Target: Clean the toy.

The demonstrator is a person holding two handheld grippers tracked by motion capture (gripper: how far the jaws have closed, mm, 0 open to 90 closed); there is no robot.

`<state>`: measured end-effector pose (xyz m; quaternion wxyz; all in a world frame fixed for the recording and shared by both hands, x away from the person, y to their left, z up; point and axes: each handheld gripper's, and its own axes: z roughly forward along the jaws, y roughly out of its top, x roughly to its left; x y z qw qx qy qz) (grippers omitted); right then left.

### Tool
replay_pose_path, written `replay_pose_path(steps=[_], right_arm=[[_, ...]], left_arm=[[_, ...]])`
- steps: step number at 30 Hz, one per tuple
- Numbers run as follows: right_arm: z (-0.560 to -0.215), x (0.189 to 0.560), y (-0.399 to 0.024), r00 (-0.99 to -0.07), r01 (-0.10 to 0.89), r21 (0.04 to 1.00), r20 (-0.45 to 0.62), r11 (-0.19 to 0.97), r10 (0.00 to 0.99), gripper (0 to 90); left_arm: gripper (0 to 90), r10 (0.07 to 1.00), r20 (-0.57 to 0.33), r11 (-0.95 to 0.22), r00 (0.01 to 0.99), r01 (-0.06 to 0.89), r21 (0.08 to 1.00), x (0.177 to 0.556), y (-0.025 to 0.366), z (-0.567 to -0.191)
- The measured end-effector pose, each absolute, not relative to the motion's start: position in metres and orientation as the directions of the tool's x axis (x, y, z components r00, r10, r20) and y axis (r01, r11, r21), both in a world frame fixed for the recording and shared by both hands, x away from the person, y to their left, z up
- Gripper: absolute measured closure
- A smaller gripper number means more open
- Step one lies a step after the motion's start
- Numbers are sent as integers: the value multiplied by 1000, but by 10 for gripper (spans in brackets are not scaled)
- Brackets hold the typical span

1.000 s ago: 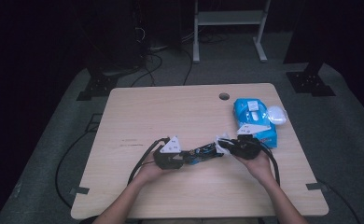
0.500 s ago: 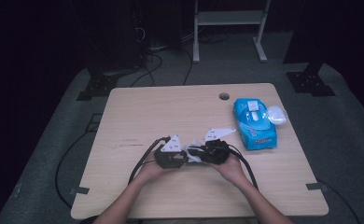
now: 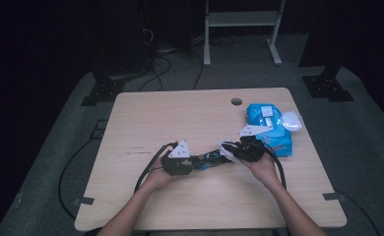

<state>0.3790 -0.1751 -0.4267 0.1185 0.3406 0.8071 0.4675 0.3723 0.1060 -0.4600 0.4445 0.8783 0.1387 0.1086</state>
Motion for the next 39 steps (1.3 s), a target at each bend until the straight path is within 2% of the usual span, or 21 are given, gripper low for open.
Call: replay_pose_path(steps=[3, 8, 14, 17, 21, 31, 36, 39], right_arm=[[-429, 380, -177, -736, 442, 836, 131, 326, 664, 839], [-432, 374, -172, -744, 403, 852, 91, 335, 662, 839], [-435, 365, -170, -739, 347, 870, 24, 350, 673, 840], [-436, 364, -172, -738, 343, 870, 17, 354, 674, 839], [-434, 365, -177, -740, 358, 864, 31, 354, 671, 838], [-427, 384, -169, -733, 397, 847, 61, 353, 677, 839], [-428, 383, -163, -742, 379, 849, 42, 368, 669, 839], [-431, 380, -166, -750, 372, 855, 47, 362, 660, 838]], left_arm=[[683, 354, 52, -553, 934, 164, 817, 374, 107, -460], [587, 369, -18, -491, 929, 212, 845, 376, 110, -456], [580, 381, -52, -474, 923, 243, 846, 376, 111, -458], [630, 383, -16, -496, 924, 220, 840, 375, 110, -457], [640, 379, 8, -510, 925, 202, 836, 375, 109, -457], [633, 416, 19, -497, 909, 210, 842, 386, 112, -458], [630, 420, 10, -488, 907, 217, 845, 387, 113, -458], [589, 407, -35, -468, 913, 241, 850, 385, 113, -457]])
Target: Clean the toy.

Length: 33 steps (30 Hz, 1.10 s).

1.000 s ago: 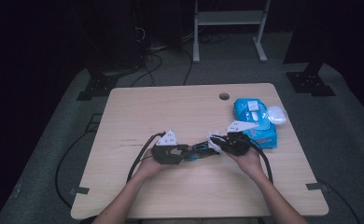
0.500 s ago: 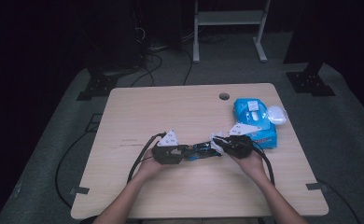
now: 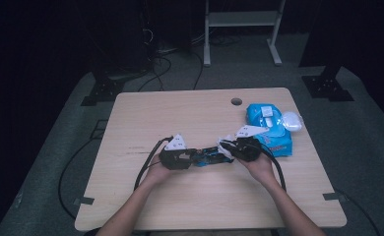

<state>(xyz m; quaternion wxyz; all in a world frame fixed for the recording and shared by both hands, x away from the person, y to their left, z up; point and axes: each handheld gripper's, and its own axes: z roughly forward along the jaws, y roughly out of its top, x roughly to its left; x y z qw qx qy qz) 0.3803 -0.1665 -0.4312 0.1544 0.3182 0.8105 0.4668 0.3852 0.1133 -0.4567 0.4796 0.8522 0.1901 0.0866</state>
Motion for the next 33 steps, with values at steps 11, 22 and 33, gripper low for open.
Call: replay_pose_path(steps=[11, 22, 33], right_arm=[[-437, 370, -170, -757, 319, 878, 10, 356, 653, 840], [-438, 355, -174, -782, 293, 882, -1, 370, 623, 840], [-441, 347, -176, -795, 235, 892, -52, 386, 605, 844]], left_arm=[[413, 406, -157, -392, 900, 327, 860, 394, 113, -447], [407, 400, -248, -392, 882, 409, 824, 398, 112, -455], [295, 433, -310, -321, 846, 466, 824, 404, 115, -454]])
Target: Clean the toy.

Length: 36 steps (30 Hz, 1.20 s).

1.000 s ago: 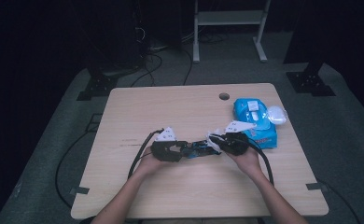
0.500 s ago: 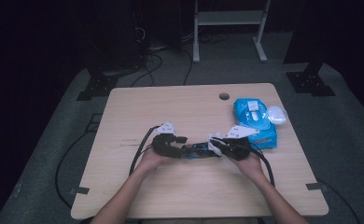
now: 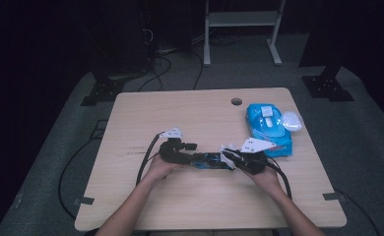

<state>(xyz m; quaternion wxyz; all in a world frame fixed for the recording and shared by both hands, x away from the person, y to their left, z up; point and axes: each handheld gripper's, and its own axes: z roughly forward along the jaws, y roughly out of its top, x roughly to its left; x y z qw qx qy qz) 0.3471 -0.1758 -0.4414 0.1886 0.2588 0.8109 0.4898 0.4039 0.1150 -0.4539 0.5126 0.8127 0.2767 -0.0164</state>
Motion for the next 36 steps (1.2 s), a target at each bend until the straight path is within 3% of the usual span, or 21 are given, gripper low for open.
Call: replay_pose_path(steps=[4, 9, 16, 22, 34, 36], right_arm=[[-443, 346, -176, -799, 212, 896, -71, 391, 597, 845], [-442, 346, -176, -801, 209, 891, -80, 403, 593, 845], [-442, 347, -176, -806, 203, 891, -84, 406, 586, 844], [-441, 344, -175, -814, 172, 888, -116, 427, 569, 845], [-441, 319, -175, -854, 141, 884, -119, 446, 506, 841], [-446, 311, -173, -861, 151, 852, -135, 501, 490, 841]], left_arm=[[339, 434, -346, -234, 832, 475, 848, 404, 118, -451], [326, 463, -274, -325, 843, 449, 833, 406, 116, -447], [328, 448, -367, -277, 815, 517, 810, 410, 120, -454], [342, 431, -382, -287, 817, 526, 801, 409, 121, -455], [256, 413, -261, -408, 873, 433, 804, 385, 117, -453], [223, 430, -147, -513, 891, 375, 772, 378, 109, -457]])
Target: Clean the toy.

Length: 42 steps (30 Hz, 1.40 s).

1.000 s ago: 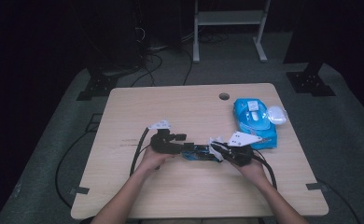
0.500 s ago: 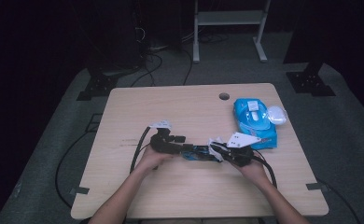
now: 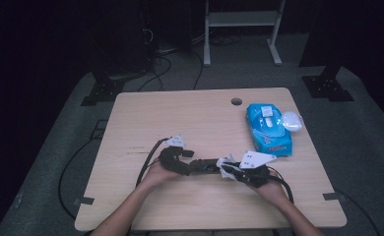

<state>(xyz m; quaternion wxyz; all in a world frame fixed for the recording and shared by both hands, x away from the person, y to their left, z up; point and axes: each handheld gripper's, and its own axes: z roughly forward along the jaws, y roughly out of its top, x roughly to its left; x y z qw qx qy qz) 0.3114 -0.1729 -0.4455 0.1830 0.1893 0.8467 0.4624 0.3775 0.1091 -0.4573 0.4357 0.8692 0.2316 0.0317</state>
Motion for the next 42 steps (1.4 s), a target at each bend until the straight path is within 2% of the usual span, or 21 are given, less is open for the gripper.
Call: replay_pose_path(steps=[4, 6, 9, 13, 19, 29, 32, 35, 42], right_arm=[[-461, 310, -173, -863, 177, 811, -145, 557, 484, 839], [-461, 311, -175, -861, 189, 817, -129, 545, 492, 839], [-451, 318, -182, -842, 218, 860, -73, 461, 535, 839], [-438, 336, -180, -819, 243, 884, -35, 400, 573, 838], [-454, 367, -167, -808, 328, 838, 11, 435, 589, 837], [-458, 350, -165, -832, 338, 810, 19, 479, 554, 836], [-458, 345, -162, -840, 326, 803, 4, 499, 542, 836], [-458, 339, -156, -855, 333, 802, 34, 496, 518, 835], [-456, 333, -145, -868, 335, 811, 67, 481, 492, 834]], left_arm=[[219, 435, -114, -534, 893, 358, 766, 375, 107, -462], [201, 436, -106, -530, 894, 350, 772, 375, 107, -462], [174, 437, -83, -524, 896, 329, 786, 372, 107, -461], [146, 416, -44, -569, 908, 298, 766, 364, 99, -463], [139, 398, -15, -591, 917, 270, 760, 361, 92, -465], [159, 469, -8, -551, 883, 300, 779, 372, 104, -464], [159, 463, -60, -506, 884, 319, 801, 373, 107, -462], [147, 434, -82, -486, 897, 310, 817, 370, 108, -458], [123, 399, -58, -524, 915, 280, 804, 367, 104, -463]])
